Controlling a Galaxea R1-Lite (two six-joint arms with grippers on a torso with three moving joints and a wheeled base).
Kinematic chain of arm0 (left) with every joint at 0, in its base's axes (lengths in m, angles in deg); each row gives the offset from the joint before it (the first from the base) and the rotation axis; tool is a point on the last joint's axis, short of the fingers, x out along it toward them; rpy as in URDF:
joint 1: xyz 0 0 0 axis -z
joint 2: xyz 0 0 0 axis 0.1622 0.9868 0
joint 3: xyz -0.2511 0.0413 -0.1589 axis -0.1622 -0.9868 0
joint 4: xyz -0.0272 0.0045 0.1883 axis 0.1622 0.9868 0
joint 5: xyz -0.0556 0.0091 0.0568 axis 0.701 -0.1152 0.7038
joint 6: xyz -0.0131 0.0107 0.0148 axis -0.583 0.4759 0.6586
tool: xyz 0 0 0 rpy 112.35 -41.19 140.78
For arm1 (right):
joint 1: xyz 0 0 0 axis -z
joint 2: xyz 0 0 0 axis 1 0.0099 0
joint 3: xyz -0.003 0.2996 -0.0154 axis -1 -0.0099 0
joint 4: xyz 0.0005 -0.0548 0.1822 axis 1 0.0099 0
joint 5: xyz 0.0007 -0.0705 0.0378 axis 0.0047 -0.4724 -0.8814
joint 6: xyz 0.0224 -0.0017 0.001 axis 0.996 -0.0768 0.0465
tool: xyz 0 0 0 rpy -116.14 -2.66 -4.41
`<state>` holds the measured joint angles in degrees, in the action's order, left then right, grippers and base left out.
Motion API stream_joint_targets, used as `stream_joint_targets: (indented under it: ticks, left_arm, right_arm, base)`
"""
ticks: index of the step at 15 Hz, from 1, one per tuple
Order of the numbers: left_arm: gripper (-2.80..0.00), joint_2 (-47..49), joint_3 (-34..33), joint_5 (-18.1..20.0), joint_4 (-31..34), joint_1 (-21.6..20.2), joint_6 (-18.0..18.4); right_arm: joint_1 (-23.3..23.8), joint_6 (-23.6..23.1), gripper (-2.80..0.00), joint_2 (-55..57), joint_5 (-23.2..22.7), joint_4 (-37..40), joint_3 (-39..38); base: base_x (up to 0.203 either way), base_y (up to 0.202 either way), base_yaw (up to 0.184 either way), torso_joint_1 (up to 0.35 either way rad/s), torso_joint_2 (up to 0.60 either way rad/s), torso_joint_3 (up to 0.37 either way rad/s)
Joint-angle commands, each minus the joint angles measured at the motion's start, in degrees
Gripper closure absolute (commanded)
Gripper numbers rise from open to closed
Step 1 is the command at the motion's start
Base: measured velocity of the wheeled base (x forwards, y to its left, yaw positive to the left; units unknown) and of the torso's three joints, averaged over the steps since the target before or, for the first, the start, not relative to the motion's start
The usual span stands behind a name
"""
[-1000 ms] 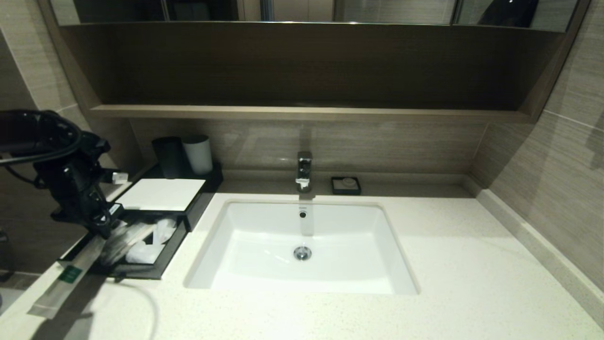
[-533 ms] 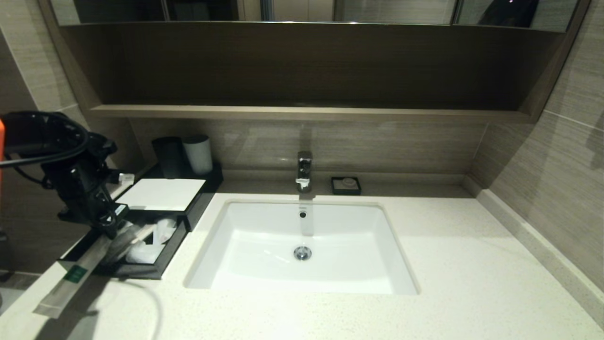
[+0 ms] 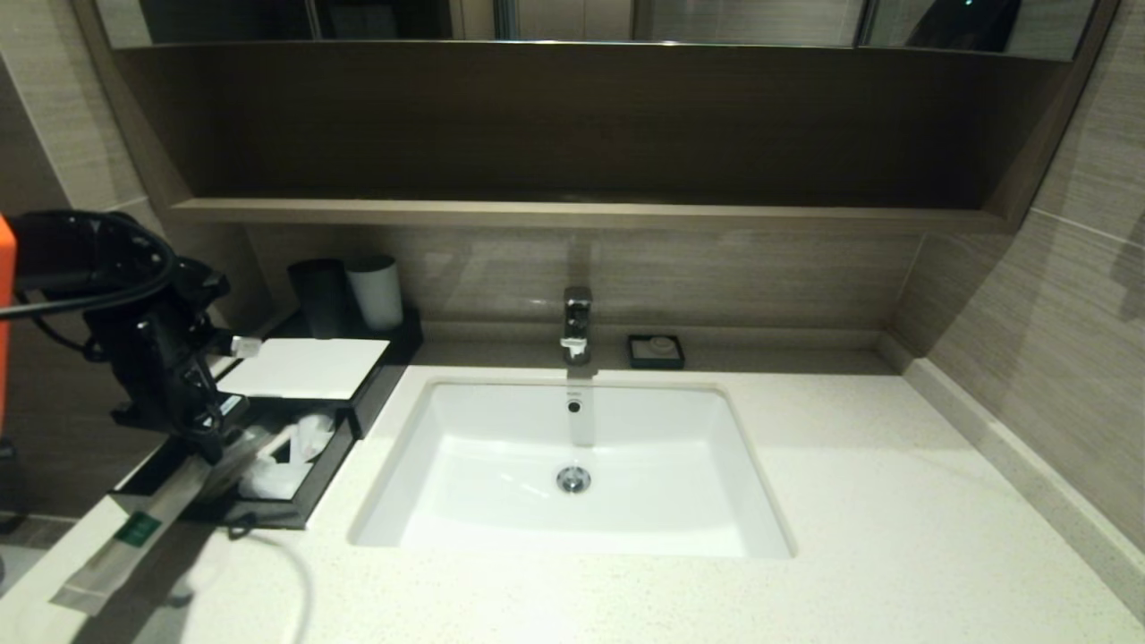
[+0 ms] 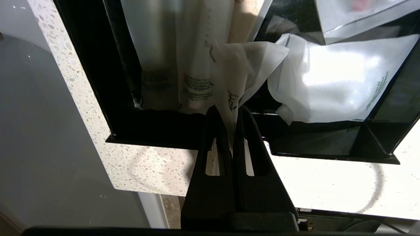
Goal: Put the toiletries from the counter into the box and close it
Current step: Place the bathroom toiletry into the drawer
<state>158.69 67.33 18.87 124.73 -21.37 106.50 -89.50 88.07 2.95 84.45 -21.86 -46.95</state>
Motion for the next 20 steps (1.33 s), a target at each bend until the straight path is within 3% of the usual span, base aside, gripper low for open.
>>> stream_joint_targets:
  ticks: [1,20]
  left_arm:
    - [0.0,0.48,0.0,-0.01,0.96,-0.01,0.07]
    - [0.0,3.61,0.08,0.08,-4.53,-0.01,-1.85]
  right_arm:
    - [-0.01,0.0,0.0,0.0,-0.01,-0.02,-0.09]
    - [-0.01,0.0,0.0,0.0,-0.01,-0.02,-0.09]
  base:
    - [0.0,0.0,0.0,0.0,0.0,0.0]
    - [0.0,0.0,0.0,0.0,0.0,0.0]
